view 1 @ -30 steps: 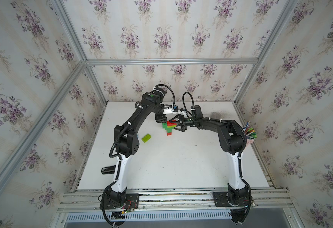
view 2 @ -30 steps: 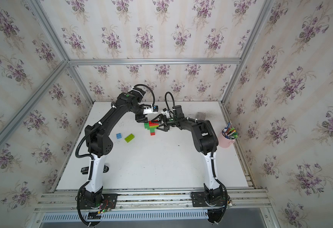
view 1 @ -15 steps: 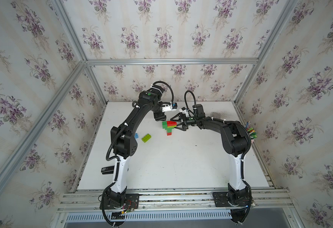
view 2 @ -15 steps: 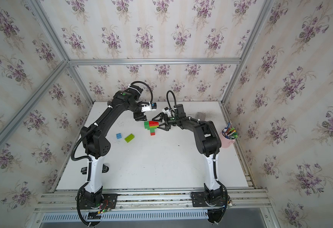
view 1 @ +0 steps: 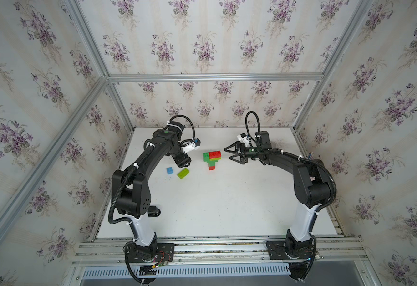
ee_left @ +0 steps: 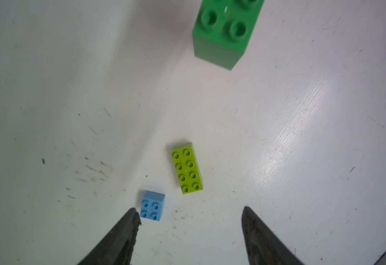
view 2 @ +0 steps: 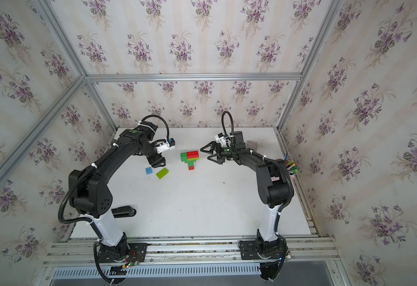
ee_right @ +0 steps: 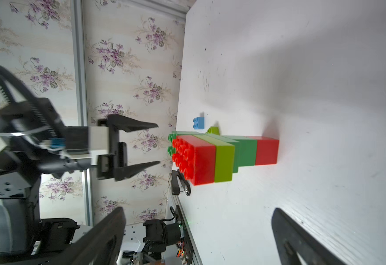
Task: Assemble a spoon with lego
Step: Assemble the lego brick with the lego brick, then pick up the lego brick from the center of the board.
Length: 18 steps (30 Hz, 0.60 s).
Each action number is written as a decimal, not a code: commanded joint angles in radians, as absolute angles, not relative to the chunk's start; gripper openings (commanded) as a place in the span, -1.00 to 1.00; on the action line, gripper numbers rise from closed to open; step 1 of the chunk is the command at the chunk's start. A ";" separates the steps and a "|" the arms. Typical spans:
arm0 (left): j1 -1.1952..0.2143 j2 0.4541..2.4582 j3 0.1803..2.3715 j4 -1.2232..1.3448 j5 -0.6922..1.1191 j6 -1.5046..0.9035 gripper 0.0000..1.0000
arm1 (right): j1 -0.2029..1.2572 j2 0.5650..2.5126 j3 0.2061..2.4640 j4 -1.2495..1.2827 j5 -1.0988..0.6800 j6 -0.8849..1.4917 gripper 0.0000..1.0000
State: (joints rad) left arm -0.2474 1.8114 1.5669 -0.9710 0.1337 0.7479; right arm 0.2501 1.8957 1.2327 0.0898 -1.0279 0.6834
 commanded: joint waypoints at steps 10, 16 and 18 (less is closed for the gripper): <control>-0.241 1.902 1.424 -0.752 0.016 0.532 0.26 | 0.204 1.812 1.278 -0.051 -0.970 0.572 0.96; -0.241 1.959 1.420 -0.728 0.003 0.547 0.18 | 0.199 1.812 1.286 -0.080 -0.968 0.553 0.95; -0.241 1.967 1.419 -0.723 0.009 0.545 0.12 | 0.198 1.811 1.291 -0.085 -0.966 0.550 0.95</control>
